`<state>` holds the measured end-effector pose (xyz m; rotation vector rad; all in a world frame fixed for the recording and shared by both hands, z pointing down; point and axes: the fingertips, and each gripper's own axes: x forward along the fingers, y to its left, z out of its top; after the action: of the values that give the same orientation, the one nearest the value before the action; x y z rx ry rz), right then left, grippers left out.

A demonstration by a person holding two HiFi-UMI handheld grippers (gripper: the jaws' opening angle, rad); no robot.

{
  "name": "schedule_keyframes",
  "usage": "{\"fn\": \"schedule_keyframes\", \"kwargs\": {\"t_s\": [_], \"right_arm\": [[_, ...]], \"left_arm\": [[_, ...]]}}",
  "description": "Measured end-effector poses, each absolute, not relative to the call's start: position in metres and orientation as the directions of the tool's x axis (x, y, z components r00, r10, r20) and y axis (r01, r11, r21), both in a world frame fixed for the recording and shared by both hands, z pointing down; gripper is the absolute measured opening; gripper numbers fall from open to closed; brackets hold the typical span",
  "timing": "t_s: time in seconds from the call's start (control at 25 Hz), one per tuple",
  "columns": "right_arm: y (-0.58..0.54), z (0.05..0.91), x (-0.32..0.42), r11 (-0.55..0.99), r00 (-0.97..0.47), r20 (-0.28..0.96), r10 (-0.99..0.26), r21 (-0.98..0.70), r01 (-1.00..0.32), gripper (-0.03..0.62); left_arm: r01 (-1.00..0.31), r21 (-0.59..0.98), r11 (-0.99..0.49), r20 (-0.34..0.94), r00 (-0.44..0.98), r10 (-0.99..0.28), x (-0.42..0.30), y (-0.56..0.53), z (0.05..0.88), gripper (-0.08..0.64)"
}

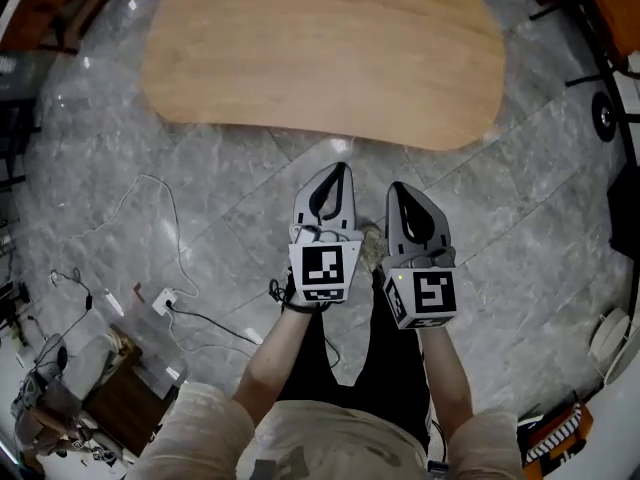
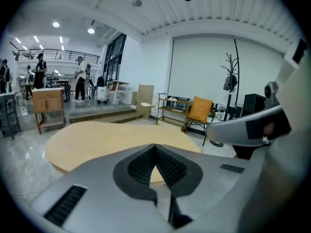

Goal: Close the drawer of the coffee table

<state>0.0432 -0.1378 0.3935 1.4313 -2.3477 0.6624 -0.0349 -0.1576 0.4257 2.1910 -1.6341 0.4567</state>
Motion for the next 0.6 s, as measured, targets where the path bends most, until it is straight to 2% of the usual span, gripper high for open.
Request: {"fn": "schedule_keyframes", "kwargs": {"t_s": [0.24, 0.36, 0.6], "right_arm": [[-0.144, 0.261, 0.064, 0.331, -0.410, 0.431, -0.804, -0.249, -0.910, 0.005], [-0.118, 0.204, 0.069, 0.314, -0.399, 0.418, -0.816, -0.258, -0.913, 0.005], [-0.084, 0.152, 0.071, 0.407, -0.463, 0.365, -0.808, -0.223, -0.886, 0.005]], "left_arm": [[-0.949, 0.084, -0.305, 0.412, 0.312, -0.856, -0.033, -0.164, 0.277, 0.009], [-0.943, 0.135, -0.305, 0.401, 0.333, -0.853, -0.035, -0.135, 0.215, 0.009], [-0.958, 0.084, -0.274, 0.376, 0.285, -0.882, -0.023, -0.090, 0.162, 0.009]]}}
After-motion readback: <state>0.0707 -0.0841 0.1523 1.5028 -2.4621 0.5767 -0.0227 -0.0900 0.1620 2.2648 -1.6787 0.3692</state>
